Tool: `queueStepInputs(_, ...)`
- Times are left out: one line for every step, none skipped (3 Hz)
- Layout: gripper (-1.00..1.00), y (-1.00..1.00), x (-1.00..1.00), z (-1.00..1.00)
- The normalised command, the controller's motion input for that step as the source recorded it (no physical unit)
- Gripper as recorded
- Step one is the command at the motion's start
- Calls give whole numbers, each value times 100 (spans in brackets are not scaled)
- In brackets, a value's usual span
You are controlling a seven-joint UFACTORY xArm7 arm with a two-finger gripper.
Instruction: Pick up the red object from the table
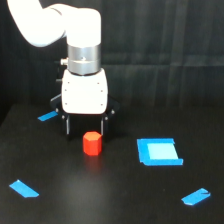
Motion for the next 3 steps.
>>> queueStepInputs(100,-61,1,1)
queueStepInputs(100,-41,-9,-8)
queueStepInputs(-44,-12,1,-7)
